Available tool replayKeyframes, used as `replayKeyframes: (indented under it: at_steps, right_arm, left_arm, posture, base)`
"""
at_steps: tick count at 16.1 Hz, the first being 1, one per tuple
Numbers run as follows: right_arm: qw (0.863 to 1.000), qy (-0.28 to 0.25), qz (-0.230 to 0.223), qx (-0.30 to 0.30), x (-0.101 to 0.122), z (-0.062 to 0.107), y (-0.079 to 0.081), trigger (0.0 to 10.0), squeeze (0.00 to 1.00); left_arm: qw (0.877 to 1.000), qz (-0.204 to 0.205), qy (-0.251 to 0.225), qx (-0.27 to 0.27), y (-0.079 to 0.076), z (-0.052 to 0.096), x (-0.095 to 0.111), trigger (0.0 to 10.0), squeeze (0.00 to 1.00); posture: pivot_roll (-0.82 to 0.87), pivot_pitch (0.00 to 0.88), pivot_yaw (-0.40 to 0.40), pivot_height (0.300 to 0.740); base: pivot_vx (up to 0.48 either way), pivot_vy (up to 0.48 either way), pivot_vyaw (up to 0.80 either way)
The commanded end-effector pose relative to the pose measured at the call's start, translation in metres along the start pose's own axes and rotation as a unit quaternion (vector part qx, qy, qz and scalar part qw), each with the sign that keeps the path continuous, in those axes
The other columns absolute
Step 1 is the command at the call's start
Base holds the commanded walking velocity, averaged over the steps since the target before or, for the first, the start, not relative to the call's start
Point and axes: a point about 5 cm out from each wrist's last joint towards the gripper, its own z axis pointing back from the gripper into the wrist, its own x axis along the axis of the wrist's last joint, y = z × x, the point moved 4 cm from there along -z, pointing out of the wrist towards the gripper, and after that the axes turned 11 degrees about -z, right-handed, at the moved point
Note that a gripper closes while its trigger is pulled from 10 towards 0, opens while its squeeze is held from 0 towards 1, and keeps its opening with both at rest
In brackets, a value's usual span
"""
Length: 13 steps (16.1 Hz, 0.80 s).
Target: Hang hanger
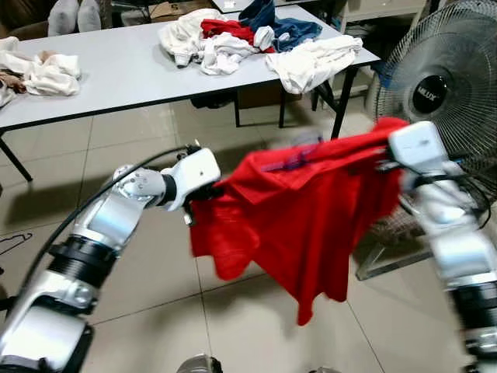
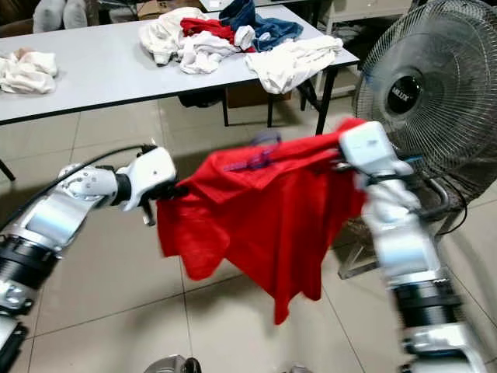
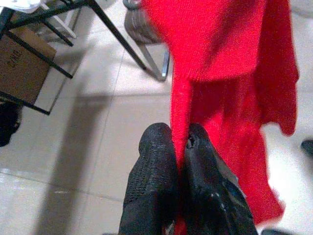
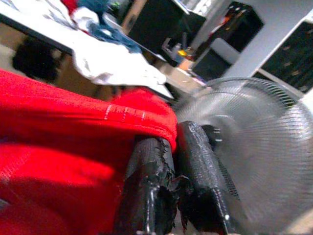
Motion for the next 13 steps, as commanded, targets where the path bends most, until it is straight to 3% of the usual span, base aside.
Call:
replayKeyframes:
  at_steps: [1,2,4,6,8,10,12,13]
  right_arm:
    - [0.999,-0.010,-0.029,-0.009,0.005,0.003,-0.004,0.0,0.00]
    - [0.998,-0.018,-0.052,0.001,0.008,0.007,0.003,0.0,0.00]
    - [0.998,-0.020,-0.056,0.015,0.012,0.013,0.011,0.0,0.00]
    - [0.998,-0.006,-0.059,0.031,0.003,0.019,0.021,0.0,0.00]
    - [0.997,-0.015,-0.066,0.041,0.004,0.019,0.028,0.0,0.00]
    - [0.994,-0.050,-0.062,0.074,0.019,0.021,0.042,0.0,0.00]
    - [0.993,-0.018,-0.063,0.101,0.006,0.023,0.051,9.1,0.00]
    - [0.992,-0.008,-0.071,0.104,0.002,0.024,0.050,10.0,0.00]
  left_arm:
    - [0.999,0.042,-0.012,0.025,0.010,0.009,-0.003,0.0,0.00]
    - [0.998,0.060,-0.025,0.026,0.012,0.010,-0.001,0.0,0.00]
    - [0.996,0.069,-0.039,0.028,0.017,0.014,0.002,0.0,0.00]
    - [0.995,0.040,-0.096,-0.012,0.012,0.018,0.019,0.0,0.00]
    - [0.995,0.030,-0.087,-0.041,0.003,0.017,0.017,0.0,0.00]
    - [0.995,0.043,-0.079,-0.034,0.005,0.013,0.017,0.0,0.00]
    - [0.995,0.031,-0.090,-0.036,0.010,0.015,0.021,0.0,0.00]
    - [0.994,0.021,-0.096,-0.037,0.012,0.019,0.023,0.0,0.00]
  posture:
    - [0.00,0.000,0.080,0.740]
    - [0.00,0.000,0.077,0.740]
    - [0.00,0.000,0.076,0.740]
    - [0.00,0.000,0.076,0.740]
    - [0.00,0.000,0.076,0.740]
    - [0.00,0.000,0.075,0.740]
    - [0.00,0.000,0.077,0.740]
    - [0.00,0.000,0.075,0.740]
  base:
    - [0.000,0.000,0.00]
    - [0.000,0.000,0.00]
    - [0.000,0.000,0.00]
    - [0.000,0.000,0.00]
    - [0.000,0.000,0.00]
    - [0.000,0.000,0.00]
    - [0.000,0.000,0.00]
    - [0.000,0.000,0.00]
